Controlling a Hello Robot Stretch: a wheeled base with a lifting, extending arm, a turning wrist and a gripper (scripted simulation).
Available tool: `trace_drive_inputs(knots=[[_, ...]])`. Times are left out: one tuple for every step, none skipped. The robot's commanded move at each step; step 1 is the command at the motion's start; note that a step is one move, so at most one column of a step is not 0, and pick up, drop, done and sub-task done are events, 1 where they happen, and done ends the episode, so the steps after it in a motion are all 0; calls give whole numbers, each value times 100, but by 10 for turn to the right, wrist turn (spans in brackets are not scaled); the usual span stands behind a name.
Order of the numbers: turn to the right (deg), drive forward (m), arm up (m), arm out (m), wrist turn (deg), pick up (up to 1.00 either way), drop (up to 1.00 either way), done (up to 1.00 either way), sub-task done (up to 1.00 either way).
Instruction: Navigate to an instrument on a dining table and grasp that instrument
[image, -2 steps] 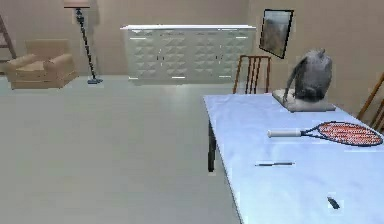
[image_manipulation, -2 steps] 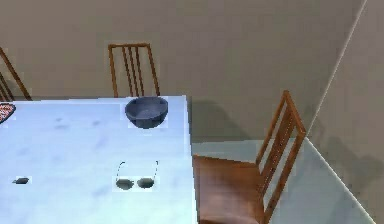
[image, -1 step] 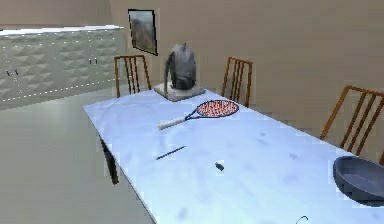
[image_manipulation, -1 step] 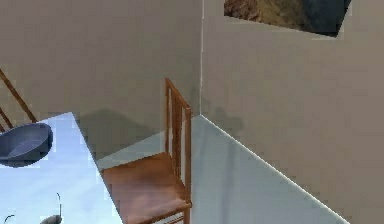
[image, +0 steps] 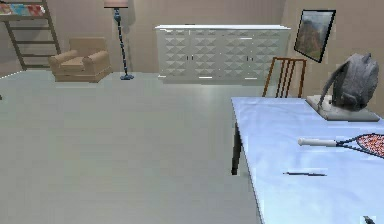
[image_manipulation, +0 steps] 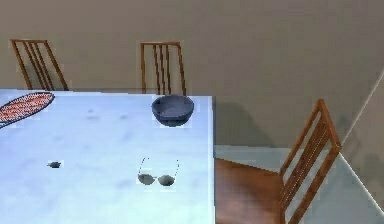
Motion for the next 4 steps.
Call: trace_drive_inputs(knots=[[0, 0, 50, 0, 0, 0, 0, 0, 0], [0, 0, 38, 0, 0, 0, 0, 0, 0], [0, 0, 0, 18, 0, 0, 0, 0, 0], [0, 0, 0, 0, 450, 0, 0, 0, 0]])
